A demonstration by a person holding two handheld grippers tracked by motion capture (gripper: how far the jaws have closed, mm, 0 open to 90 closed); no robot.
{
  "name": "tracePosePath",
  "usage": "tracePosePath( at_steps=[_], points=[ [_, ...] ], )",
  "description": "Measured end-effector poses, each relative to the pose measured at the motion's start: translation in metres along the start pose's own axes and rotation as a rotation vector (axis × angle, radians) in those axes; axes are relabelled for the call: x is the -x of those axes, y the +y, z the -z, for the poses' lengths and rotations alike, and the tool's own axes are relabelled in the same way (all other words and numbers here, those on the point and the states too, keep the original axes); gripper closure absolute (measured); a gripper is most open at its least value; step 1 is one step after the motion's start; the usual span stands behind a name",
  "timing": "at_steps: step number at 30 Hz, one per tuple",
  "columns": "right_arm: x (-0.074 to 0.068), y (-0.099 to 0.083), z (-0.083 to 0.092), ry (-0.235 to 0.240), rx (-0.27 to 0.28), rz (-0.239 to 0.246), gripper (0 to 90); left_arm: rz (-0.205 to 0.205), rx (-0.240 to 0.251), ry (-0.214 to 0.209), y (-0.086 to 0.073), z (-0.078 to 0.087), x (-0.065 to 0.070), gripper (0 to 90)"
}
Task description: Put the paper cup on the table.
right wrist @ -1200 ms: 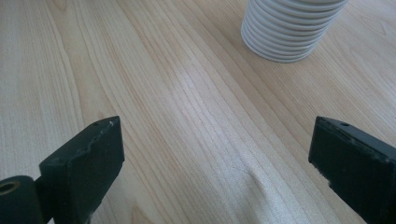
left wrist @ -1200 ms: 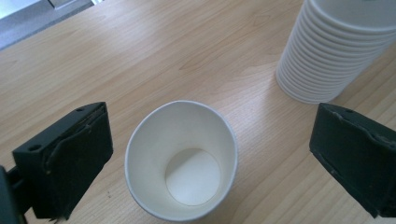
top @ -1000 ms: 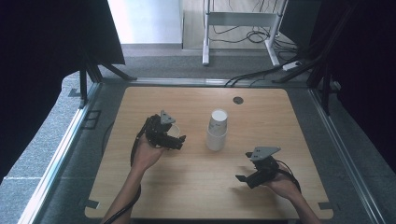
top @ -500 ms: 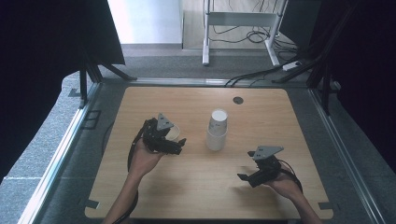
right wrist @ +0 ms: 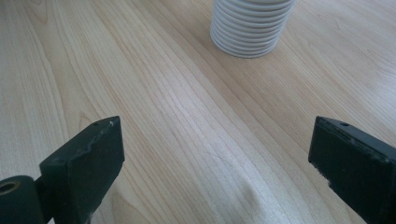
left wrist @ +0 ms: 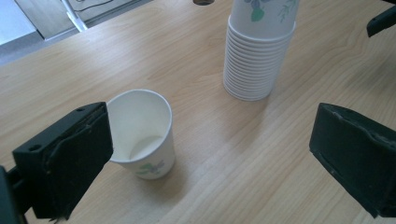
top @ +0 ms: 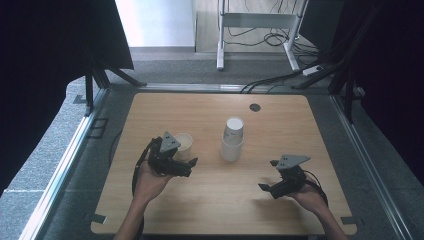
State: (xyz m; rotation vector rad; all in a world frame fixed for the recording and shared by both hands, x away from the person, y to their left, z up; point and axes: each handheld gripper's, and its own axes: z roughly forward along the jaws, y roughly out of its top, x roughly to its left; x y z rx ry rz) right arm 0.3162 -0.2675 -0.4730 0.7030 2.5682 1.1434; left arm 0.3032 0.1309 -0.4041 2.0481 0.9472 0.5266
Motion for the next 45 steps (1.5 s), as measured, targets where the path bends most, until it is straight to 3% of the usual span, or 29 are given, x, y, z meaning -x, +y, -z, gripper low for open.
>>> tracePosePath(
  at_steps=[9,20,28,36,39,45],
  points=[
    [0.002,-0.004,0.003,-0.011,0.004,-0.014,3.2,0.004,0.000,-0.018,-0.020,0.001,0.008,0.0],
    [0.003,-0.009,0.004,-0.022,0.006,-0.037,3.3,0.015,-0.014,-0.063,-0.048,-0.010,0.022,0.0],
    [0.003,-0.015,0.004,-0.025,0.003,-0.042,2.9,0.000,-0.096,-0.092,-0.069,-0.032,0.036,0.0],
    [0.002,-0.022,-0.001,-0.019,-0.026,-0.053,1.3,-0.029,-0.172,-0.110,-0.080,-0.046,0.048,0.0],
    [0.003,-0.026,-0.004,-0.015,-0.054,-0.060,0.4,-0.049,-0.228,-0.103,-0.086,-0.051,0.053,0.0],
    [0.003,-0.028,-0.005,-0.019,-0.063,-0.066,0.4,-0.058,-0.262,-0.083,-0.088,-0.055,0.055,0.0]
  ],
)
